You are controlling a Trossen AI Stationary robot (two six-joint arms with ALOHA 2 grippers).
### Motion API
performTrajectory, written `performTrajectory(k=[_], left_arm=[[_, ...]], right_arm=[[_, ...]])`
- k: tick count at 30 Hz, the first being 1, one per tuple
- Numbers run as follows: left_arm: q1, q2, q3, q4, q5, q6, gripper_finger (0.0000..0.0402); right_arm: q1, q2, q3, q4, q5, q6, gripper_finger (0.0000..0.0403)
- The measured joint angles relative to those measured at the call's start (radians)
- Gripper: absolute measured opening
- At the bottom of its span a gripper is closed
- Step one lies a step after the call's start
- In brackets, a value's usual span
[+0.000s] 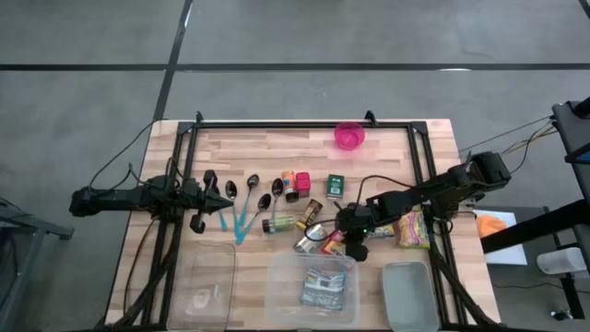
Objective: Pick & Place Food Item
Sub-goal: Put the red noodle pack into the white bin
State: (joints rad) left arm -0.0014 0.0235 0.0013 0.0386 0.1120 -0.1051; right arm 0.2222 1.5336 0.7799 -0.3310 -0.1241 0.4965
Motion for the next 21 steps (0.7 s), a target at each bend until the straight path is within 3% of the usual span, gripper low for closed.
performTrajectory(k=[13,21], left_arm=[[0.0,0.0,0.0,0.0,0.0,0.0,0.0],[0.0,0.0,0.0,0.0,0.0,0.0,0.0]], right_arm=[[-0.001,-0.253,0.0,-0.104,0.227,0.001,0.0022],[-0.001,-0.446,0.0,-0.072,0.259,-0.029,0.0022]])
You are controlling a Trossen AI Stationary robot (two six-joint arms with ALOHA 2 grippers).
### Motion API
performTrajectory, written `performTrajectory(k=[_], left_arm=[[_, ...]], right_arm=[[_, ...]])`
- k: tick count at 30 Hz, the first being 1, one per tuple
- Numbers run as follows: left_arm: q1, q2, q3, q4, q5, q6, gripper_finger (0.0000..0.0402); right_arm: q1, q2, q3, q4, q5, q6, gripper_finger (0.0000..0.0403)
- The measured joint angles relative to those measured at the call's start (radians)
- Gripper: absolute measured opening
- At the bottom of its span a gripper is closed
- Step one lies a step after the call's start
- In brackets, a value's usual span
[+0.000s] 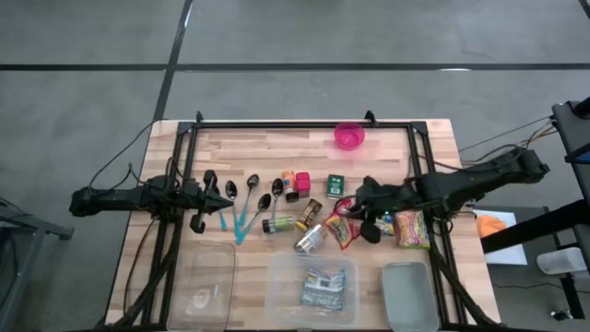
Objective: Pick & Place Food Item
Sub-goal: Put the red noodle pack into the white bin
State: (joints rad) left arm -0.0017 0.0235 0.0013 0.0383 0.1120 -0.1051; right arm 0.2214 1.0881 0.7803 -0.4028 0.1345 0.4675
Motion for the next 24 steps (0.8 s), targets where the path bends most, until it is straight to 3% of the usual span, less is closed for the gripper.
performTrajectory(k=[6,11,24], left_arm=[[0.0,0.0,0.0,0.0,0.0,0.0,0.0],[0.0,0.0,0.0,0.0,0.0,0.0,0.0],[0.0,0.0,0.0,0.0,0.0,0.0,0.0]], right_arm=[[0.001,-0.114,0.0,0.124,-0.018,-0.043,0.0022],[0.001,-0.144,0.001,0.289,-0.142,-0.079,0.0022],[0.014,0.013,0.001,0.641,-0.405,-0.113,0.0022]])
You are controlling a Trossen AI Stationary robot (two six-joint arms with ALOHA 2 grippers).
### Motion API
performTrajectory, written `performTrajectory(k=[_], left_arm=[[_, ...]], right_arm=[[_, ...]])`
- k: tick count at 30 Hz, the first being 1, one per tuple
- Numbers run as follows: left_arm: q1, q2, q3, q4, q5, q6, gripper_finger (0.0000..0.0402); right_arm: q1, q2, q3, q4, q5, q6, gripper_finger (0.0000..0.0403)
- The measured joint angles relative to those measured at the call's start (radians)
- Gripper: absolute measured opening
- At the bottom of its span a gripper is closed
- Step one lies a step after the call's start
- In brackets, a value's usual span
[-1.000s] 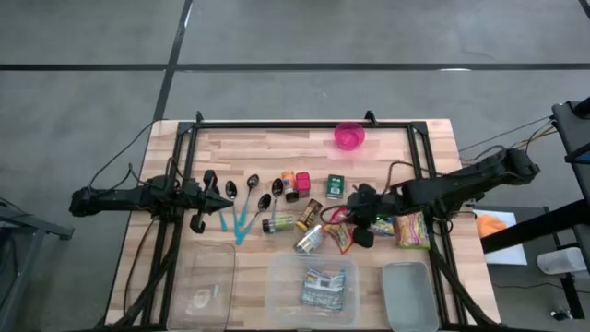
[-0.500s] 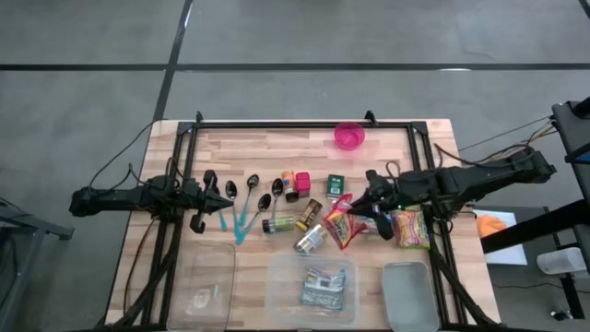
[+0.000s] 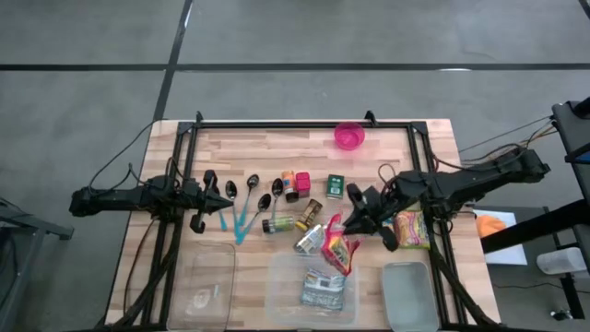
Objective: Pick & Place Food Item
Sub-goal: Put the red noodle pack into the white bin
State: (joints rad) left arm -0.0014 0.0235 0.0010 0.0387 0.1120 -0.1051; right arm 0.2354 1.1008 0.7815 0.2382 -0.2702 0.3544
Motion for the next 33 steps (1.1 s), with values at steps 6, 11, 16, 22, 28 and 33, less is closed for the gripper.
performTrajectory(k=[6,11,16,22,28,33], left_arm=[[0.0,0.0,0.0,0.0,0.0,0.0,0.0],[0.0,0.0,0.0,0.0,0.0,0.0,0.0],[0.0,0.0,0.0,0.0,0.0,0.0,0.0],[0.0,0.0,0.0,0.0,0.0,0.0,0.0],[0.0,0.0,0.0,0.0,0.0,0.0,0.0],[0.0,0.004,0.0,0.0,0.0,0.0,0.0]], right_arm=[[0.045,0.121,0.0,0.098,-0.022,0.001,0.0022],[0.082,0.223,0.0,0.157,-0.021,0.0,0.0022],[0.115,0.318,0.025,0.164,-0.021,0.001,0.0022],[0.134,0.412,0.061,0.149,-0.022,0.001,0.0022],[0.146,0.478,0.136,0.011,-0.021,-0.023,0.0022],[0.151,0.524,0.216,-0.153,-0.019,-0.066,0.0022]])
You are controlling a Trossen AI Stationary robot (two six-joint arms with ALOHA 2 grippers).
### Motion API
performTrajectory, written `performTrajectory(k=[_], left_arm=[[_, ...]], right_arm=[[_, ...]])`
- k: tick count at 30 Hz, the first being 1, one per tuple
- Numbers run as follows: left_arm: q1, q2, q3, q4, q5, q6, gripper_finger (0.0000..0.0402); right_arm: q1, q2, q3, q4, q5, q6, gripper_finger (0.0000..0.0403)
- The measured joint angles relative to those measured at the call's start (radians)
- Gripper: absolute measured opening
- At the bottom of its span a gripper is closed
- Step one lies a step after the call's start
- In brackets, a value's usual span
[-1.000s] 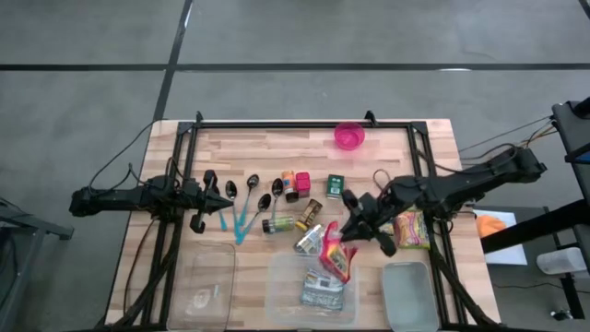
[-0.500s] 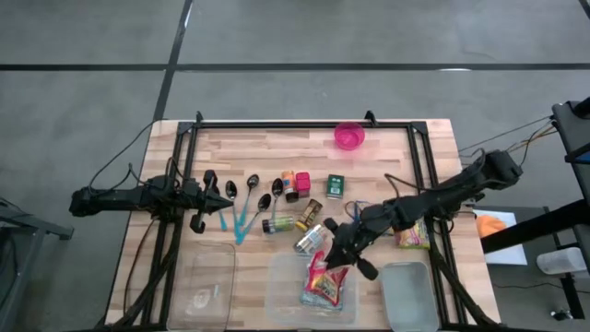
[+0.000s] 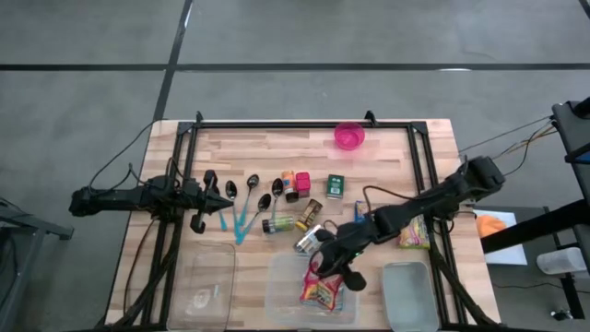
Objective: Pick & Place Food Item
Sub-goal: Put the red noodle pack into the white bin, then put the blue noodle pack into the white bin
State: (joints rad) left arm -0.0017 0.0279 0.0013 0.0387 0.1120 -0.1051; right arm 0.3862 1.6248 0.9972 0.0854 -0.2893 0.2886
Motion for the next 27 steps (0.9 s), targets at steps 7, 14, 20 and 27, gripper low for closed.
performTrajectory(k=[7,14,20,27], left_arm=[[0.0,0.011,0.0,0.001,0.0,0.0,0.0],[0.0,0.024,0.0,0.001,0.0,0.0,0.0],[0.0,0.025,0.0,0.0,0.0,0.0,0.0],[0.0,0.025,0.0,0.0,0.0,0.0,0.0]], right_arm=[[0.001,0.025,0.05,-0.033,0.001,-0.004,0.0025],[0.001,0.026,0.054,-0.026,0.001,-0.003,0.0089],[0.001,0.024,0.046,-0.027,0.001,-0.001,0.0157],[0.001,0.02,0.046,-0.024,0.001,-0.007,0.0203]])
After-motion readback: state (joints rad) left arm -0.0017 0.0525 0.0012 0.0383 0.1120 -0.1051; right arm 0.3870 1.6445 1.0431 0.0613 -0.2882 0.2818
